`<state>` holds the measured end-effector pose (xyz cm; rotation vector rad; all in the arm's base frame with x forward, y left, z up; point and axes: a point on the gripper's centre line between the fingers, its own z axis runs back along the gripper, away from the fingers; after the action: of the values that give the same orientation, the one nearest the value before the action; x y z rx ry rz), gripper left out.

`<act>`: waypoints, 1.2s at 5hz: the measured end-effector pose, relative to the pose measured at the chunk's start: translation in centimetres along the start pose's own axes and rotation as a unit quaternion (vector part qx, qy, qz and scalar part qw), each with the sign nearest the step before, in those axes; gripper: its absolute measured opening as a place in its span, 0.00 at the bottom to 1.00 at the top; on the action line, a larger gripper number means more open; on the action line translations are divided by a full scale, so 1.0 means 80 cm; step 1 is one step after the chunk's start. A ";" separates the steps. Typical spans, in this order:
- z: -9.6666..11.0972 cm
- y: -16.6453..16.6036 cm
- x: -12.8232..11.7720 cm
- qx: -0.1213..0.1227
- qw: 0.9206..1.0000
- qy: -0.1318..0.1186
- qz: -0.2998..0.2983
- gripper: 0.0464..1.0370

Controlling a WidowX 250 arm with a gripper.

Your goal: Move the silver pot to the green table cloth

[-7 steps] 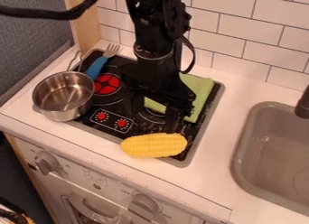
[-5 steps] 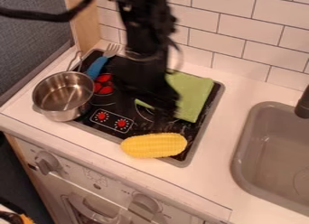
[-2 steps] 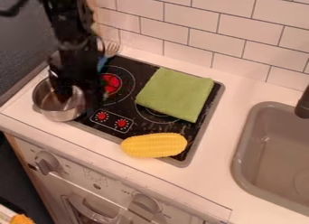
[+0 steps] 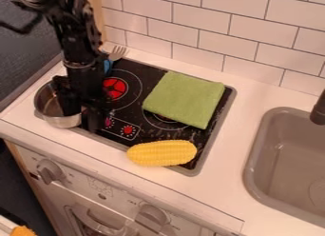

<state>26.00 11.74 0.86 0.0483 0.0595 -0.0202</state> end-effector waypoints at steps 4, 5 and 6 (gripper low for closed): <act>0.099 -0.077 -0.016 0.003 0.995 -0.087 0.050 0.00; 0.104 -0.099 0.009 -0.012 0.994 -0.098 0.043 0.00; 0.107 -0.115 0.055 -0.015 0.993 -0.111 0.046 0.00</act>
<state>30.73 2.01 8.73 0.0176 -0.1654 0.0676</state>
